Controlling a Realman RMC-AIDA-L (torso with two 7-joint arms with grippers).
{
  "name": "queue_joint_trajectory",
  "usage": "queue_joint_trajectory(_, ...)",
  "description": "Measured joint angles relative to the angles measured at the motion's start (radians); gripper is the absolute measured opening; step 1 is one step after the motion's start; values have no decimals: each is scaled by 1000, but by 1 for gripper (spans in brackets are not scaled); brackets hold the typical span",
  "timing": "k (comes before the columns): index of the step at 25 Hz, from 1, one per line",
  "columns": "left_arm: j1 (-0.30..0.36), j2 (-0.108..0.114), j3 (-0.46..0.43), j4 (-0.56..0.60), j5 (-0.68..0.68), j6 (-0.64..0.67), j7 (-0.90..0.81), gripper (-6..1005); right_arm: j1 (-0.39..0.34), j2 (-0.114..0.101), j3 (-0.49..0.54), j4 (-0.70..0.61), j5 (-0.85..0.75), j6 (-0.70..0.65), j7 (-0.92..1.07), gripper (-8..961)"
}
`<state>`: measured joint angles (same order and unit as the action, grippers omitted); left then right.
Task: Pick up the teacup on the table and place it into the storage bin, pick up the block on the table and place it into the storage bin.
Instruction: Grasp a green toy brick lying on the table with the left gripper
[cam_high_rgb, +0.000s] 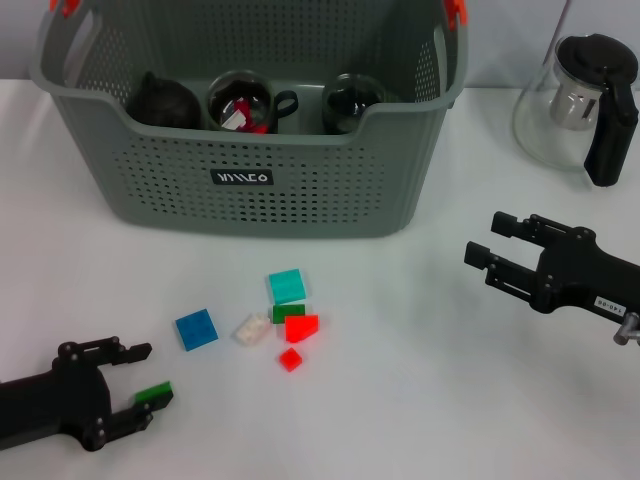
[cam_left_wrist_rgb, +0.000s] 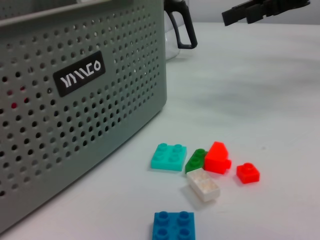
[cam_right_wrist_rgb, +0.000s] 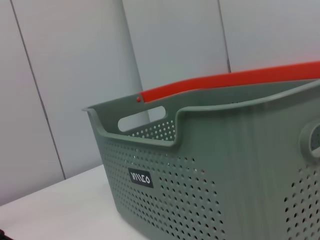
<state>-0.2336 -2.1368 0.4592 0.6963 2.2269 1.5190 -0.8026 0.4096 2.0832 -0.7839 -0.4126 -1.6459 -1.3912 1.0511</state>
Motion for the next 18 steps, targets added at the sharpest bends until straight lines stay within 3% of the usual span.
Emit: queue_joint_trajectory(18, 0, -11, -1, 8, -3, -24, 20, 572, -1, -4, 7, 0, 0, 0, 0, 645)
